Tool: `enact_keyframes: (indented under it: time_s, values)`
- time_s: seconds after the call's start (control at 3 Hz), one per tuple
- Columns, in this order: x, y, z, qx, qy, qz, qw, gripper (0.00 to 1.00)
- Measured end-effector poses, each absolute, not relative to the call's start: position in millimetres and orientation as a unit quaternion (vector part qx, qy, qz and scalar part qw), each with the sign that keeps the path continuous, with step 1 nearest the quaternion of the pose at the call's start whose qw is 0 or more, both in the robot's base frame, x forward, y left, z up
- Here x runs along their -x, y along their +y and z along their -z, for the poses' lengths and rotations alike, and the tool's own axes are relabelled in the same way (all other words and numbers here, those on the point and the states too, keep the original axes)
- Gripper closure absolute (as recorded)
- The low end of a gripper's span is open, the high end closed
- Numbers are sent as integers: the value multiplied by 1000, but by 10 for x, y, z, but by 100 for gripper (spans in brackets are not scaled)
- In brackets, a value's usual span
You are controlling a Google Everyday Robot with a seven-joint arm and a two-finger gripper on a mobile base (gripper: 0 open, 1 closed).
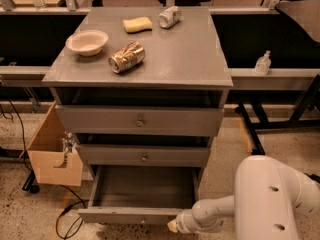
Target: Close bottom drawer
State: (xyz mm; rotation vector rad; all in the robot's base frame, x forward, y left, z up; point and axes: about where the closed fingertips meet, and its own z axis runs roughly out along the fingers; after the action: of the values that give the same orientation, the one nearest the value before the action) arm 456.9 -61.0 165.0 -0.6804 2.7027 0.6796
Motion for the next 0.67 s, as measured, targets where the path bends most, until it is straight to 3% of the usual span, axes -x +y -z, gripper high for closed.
enact_keyframes:
  time_s: [0.67]
  values:
    - [-4846, -623, -1597, 240, 934, -215, 152, 100]
